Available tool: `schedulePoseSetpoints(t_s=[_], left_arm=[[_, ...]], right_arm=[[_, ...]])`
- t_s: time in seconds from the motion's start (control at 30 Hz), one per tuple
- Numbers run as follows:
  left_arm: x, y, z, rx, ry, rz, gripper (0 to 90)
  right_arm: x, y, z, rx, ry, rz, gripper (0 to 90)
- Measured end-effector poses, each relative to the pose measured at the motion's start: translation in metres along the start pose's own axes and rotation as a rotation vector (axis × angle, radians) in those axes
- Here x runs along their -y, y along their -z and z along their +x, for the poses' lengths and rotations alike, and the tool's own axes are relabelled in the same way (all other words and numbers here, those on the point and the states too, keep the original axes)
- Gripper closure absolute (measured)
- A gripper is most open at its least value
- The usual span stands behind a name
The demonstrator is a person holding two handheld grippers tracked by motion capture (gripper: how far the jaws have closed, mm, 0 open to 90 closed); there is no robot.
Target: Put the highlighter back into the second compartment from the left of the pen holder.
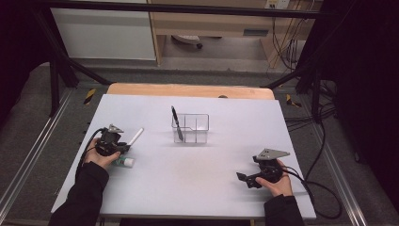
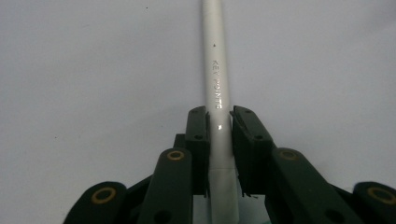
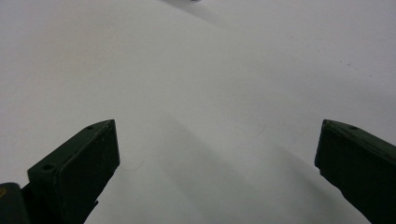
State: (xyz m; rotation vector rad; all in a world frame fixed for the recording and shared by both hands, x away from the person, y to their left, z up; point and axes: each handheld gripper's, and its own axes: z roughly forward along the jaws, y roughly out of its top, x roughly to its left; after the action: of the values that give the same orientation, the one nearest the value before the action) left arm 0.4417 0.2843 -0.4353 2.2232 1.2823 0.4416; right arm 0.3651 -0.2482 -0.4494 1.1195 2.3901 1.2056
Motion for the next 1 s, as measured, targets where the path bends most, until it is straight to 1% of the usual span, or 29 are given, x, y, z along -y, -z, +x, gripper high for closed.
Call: schedulePoseSetpoints(t_s=[0.13,0.2,0.4,0.53,0.63,0.73,0.83,0.87,1.0], left_arm=[[0.000,0.000,-0.002,-0.015,0.000,0.001,77.7],[0.001,0.000,-0.003,-0.019,0.004,-0.006,77.9],[0.001,0.001,-0.002,-0.027,-0.001,-0.014,78.2],[0.000,0.004,-0.002,-0.018,-0.006,-0.045,78.2],[-0.001,0.009,-0.002,-0.011,-0.007,-0.063,78.2],[-0.002,0.016,-0.003,-0.004,-0.017,-0.075,78.2],[-0.005,0.024,-0.006,0.009,-0.035,-0.090,78.2],[-0.005,0.026,-0.008,0.014,-0.033,-0.098,78.2],[-0.008,0.035,-0.016,0.034,-0.059,-0.113,78.2]], right_arm=[[0.000,0.000,0.000,0.000,-0.001,0.002,0.6],[0.000,0.000,0.000,0.001,-0.001,0.002,0.6],[0.000,0.000,0.000,0.002,0.004,-0.001,0.6],[0.000,0.000,0.000,0.002,0.005,-0.001,0.6],[0.000,0.000,0.000,0.002,0.008,-0.001,0.6],[0.000,0.000,0.000,0.003,0.016,-0.005,0.5],[0.000,0.000,0.000,0.006,0.016,0.000,0.6],[0.000,0.000,0.000,0.006,0.018,0.001,0.5],[0.000,0.000,0.001,0.007,0.017,-0.004,0.6]])
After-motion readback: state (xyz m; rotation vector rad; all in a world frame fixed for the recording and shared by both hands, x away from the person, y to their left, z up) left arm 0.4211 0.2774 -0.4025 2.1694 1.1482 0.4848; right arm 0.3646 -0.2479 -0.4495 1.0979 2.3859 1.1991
